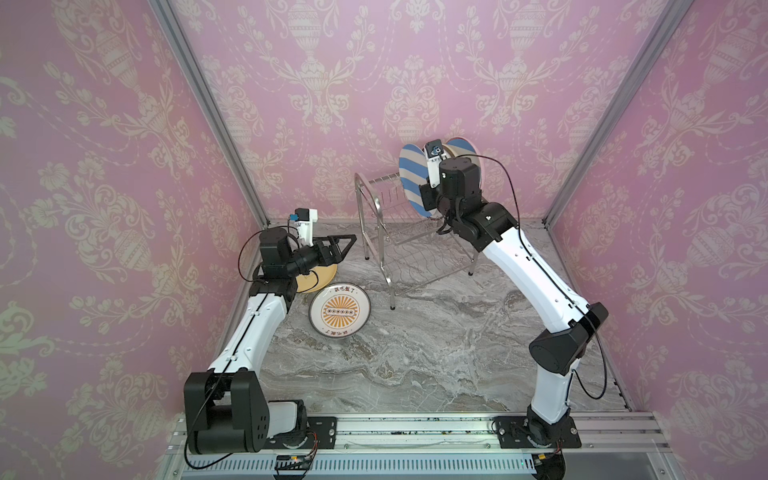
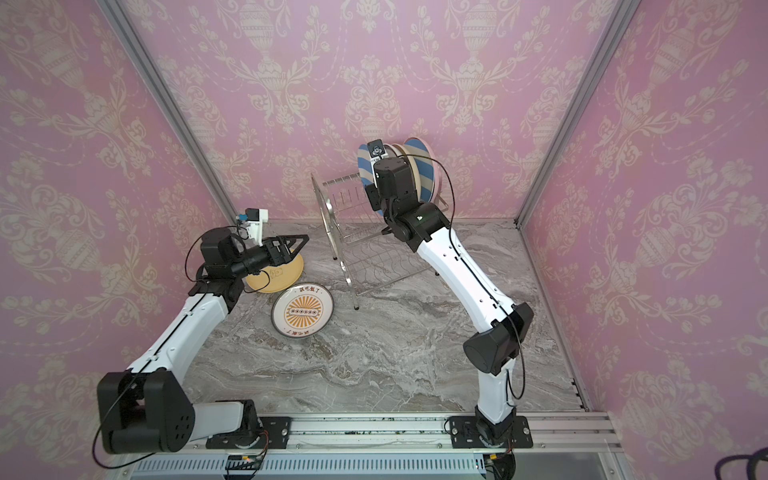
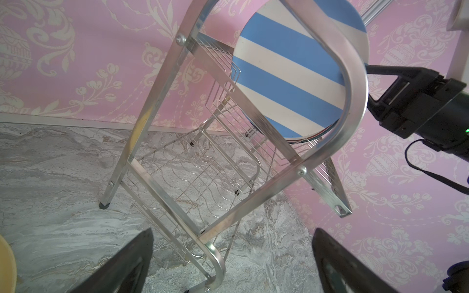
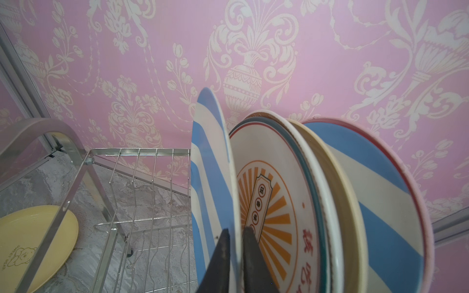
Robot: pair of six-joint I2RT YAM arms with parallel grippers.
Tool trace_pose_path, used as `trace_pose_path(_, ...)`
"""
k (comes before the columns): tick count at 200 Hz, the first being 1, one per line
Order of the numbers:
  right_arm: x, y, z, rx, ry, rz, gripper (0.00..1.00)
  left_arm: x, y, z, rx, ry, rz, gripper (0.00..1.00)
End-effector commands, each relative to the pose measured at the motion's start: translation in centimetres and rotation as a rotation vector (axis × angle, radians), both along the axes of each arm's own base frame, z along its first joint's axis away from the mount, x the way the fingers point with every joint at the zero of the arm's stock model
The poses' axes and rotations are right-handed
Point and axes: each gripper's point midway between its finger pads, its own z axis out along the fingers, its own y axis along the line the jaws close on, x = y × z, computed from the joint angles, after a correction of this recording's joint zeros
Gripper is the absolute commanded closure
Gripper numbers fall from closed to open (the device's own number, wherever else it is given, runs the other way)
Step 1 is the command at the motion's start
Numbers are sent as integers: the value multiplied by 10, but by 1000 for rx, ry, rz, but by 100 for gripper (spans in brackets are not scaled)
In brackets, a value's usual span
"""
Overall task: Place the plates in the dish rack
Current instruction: 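Push the striped plate down into the rack slot with the right gripper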
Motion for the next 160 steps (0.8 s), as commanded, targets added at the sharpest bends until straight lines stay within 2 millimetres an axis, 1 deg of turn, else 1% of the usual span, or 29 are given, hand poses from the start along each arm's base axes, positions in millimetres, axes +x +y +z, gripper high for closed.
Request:
trace_pose_path(1, 4, -3, 12, 23, -32, -12, 83, -9, -5, 11, 16, -42, -39, 1)
trace_pose_path(21, 2, -4, 18, 24, -44, -12, 85, -11, -6, 11, 18, -45, -43, 1)
trace_pose_path(59, 2, -3, 18, 26, -41, -7, 84, -11, -6, 11, 18, -43, -41, 1)
trace_pose_path(82, 1, -4, 23, 21, -49, -9, 76, -12, -6, 11, 20, -45, -42, 1)
trace_pose_path(136, -6, -8, 41, 26, -81, -1, 75, -12, -3, 11, 31, -42, -21, 1)
trace_pose_path(152, -6, -6, 41, 29, -81, 7, 75, -13, -3, 10, 37, -36, -17, 1)
trace_pose_path(160, -6, -5, 41, 31, -78, 10, 77, -13, -3, 10, 38, -36, -19, 1)
